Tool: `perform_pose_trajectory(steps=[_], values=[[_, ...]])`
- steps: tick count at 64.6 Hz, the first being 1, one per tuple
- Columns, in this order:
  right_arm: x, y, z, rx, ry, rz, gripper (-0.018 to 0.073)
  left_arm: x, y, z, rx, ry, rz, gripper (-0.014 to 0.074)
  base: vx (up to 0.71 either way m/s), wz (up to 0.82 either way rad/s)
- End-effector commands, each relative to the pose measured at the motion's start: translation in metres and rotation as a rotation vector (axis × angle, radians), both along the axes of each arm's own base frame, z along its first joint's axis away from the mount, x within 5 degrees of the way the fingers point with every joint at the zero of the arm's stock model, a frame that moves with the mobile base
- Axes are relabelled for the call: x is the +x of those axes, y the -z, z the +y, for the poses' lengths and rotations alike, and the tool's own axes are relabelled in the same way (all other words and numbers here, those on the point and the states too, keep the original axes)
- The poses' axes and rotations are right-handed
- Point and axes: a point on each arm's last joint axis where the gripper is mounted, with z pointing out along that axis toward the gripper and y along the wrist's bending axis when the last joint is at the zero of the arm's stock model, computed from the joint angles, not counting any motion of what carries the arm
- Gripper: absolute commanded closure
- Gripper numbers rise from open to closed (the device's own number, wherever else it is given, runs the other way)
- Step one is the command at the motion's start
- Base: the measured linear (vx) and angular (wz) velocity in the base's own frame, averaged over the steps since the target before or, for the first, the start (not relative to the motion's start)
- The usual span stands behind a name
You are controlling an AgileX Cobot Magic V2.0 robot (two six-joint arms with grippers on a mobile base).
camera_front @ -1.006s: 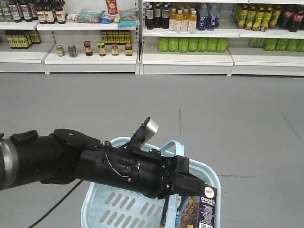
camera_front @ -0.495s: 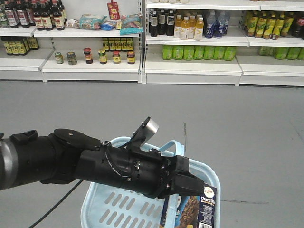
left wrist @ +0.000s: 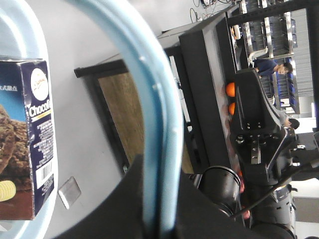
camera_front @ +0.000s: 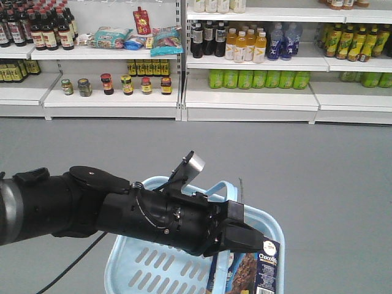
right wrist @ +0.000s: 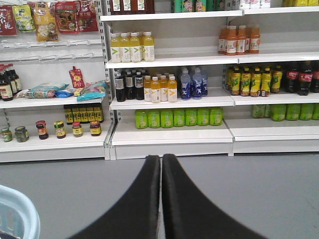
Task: Left arm holds basket, right arm returns cookies
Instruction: 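Turn the base away from the drink shelves, keeping the basket held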
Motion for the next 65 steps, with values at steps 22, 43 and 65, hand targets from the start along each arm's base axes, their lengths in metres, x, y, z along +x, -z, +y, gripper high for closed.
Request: perform_pose_trajectory(steps=[22, 43, 65], values=[[-0.0007, -0.006, 0.0002, -0.005, 0.0, -0.08, 0.0567, -0.0023, -0.0327, -0.0009, -0.139, -0.016, -0.008, 0.0603, 0.34, 0.01], [-0.0007, -0.006, 0.0002, -0.005, 0.0, -0.08, 0.0567, -0.0022, -0.0326, -0.0008, -0.138, -0.017, -0.009, 0.0603, 0.33, 0.02], [-0.0007, -0.006, 0.0002, -0.005, 0.0, -0.08, 0.0567, -0.0022, -0.0326, -0.0008, -0.138, -0.017, -0.009, 0.0603, 0.33, -0.01]])
